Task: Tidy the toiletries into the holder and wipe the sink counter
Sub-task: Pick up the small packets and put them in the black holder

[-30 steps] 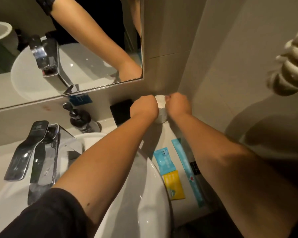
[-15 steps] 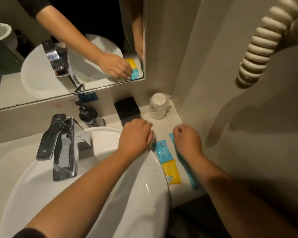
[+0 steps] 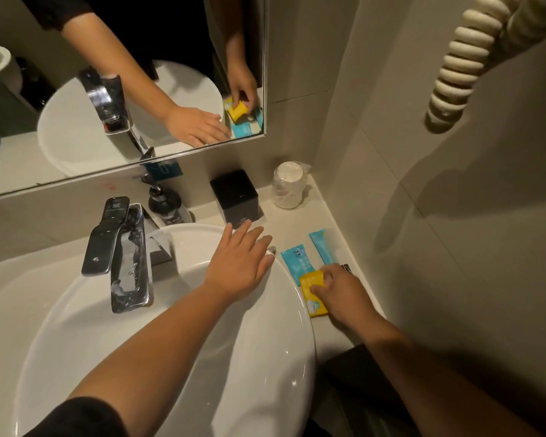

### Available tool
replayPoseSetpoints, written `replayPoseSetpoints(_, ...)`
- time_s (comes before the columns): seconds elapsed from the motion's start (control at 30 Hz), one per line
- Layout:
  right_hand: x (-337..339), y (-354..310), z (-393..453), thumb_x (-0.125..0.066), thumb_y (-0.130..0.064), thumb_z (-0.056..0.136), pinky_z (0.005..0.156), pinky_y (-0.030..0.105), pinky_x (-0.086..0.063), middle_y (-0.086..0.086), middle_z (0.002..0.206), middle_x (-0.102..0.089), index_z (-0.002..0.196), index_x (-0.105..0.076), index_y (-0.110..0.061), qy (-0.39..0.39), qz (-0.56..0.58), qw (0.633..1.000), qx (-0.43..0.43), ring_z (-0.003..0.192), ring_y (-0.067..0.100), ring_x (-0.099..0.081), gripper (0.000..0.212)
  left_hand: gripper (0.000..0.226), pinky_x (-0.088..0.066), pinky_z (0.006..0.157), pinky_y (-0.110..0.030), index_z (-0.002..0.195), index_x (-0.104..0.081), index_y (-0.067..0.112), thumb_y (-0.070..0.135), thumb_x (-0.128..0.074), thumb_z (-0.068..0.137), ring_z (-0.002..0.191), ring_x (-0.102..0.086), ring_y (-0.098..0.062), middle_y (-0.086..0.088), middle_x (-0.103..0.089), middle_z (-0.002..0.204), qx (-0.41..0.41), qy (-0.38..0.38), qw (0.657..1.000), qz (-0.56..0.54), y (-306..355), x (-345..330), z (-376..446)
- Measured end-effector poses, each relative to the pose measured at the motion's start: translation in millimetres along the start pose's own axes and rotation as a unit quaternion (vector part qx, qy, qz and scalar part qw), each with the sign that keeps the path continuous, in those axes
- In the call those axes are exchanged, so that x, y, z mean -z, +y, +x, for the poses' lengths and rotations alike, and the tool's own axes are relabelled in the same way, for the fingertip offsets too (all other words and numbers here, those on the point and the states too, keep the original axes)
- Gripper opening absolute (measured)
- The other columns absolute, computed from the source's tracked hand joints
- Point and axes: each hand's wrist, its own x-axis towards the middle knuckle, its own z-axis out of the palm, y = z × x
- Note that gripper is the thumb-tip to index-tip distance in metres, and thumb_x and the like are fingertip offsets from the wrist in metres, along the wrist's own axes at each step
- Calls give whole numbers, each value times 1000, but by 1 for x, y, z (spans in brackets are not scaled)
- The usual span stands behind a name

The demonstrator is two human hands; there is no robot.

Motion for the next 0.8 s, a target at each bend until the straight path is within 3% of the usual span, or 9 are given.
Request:
replayPoseSetpoints(0.1, 10, -27, 19, -66, -24, 87, 90, 35, -51, 9, 122, -64, 130, -51, -17, 6, 41, 999, 17, 104, 24, -63, 46, 65, -4, 119, -51, 140, -41, 24, 53, -4, 94, 146, -16, -27, -4, -38, 151, 0, 0, 1000, -6, -1, 0, 0)
replayPoseSetpoints(0.2, 3, -41, 42, -66, -26, 86, 93, 36, -48, 13, 125, -62, 135, -47, -13, -6, -30, 999, 12, 112, 29, -59, 53, 62, -5, 119, -50, 138, -43, 24, 52, -8, 96, 146, -18, -27, -3, -42, 149, -2, 8, 1000, -6, -1, -1, 0)
replayPoseSetpoints(0.33, -4, -42, 54, -65, -33, 87, 76, 33, -47, 16, 113, -65, 111, -57, -8, -57, -120, 991, -22, 99, 30, -62, 36, 60, -5, 119, -51, 137, -43, 25, 52, -9, 96, 145, -18, -26, -2, -43, 148, 3, 4, 1000, -12, 0, 0, 0)
replayPoseSetpoints(0.43, -2, -46, 54, -66, -31, 86, 71, 31, -42, 14, 109, -64, 98, -53, -11, -72, -139, 987, -19, 89, 26, -59, 27, 57, -5, 119, -51, 137, -44, 25, 51, -12, 97, 145, -19, -25, -1, -43, 147, 5, 6, 1000, -17, 1, 2, 0)
replayPoseSetpoints(0.53, 5, -46, 49, -68, -27, 85, 75, 32, -49, 9, 103, -63, 84, -48, -16, -83, -85, 993, -14, 90, 22, -61, 24, 52, -5, 119, -50, 134, -49, 26, 51, -21, 97, 144, -23, -23, 1, -47, 144, 12, 6, 998, -57, 1, 4, 0)
replayPoseSetpoints(0.6, 17, -48, 42, -72, -23, 82, 69, 29, -49, 6, 95, -66, 77, -48, -15, -84, 0, 996, -12, 81, 17, -62, 26, 44, -8, 119, -49, 127, -56, 26, 48, -33, 97, 139, -32, -20, 3, -55, 136, 27, 13, 992, -119, 1, 8, 3)
replayPoseSetpoints(0.67, 33, -57, 37, -75, -20, 80, 63, 28, -48, 4, 83, -67, 79, -54, -11, -76, 66, 995, 10, 71, 15, -63, 23, 36, -19, 117, -47, 123, -60, 25, 43, -44, 96, 123, -50, -14, 4, -62, 128, 86, 26, 965, -245, 3, 22, 7)
replayPoseSetpoints(0.73, 48, -71, 37, -77, -18, 78, 71, 37, -55, 8, 80, -71, 88, -60, -5, -73, 117, 989, 47, 73, 19, -67, 23, 35, -41, 104, -40, 126, -57, 24, 39, -51, 95, 103, -59, -9, 4, -64, 123, 142, 42, 910, -387, 4, 40, 13)
replayPoseSetpoints(0.8, 60, -90, 39, -78, -13, 77, 81, 44, -56, 17, 84, -72, 93, -63, -3, -76, 159, 980, 93, 75, 23, -68, 24, 41, -51, 92, -31, 130, -53, 25, 38, -58, 92, 101, -61, -5, 7, -65, 117, 143, 61, 877, -455, 8, 59, 21)
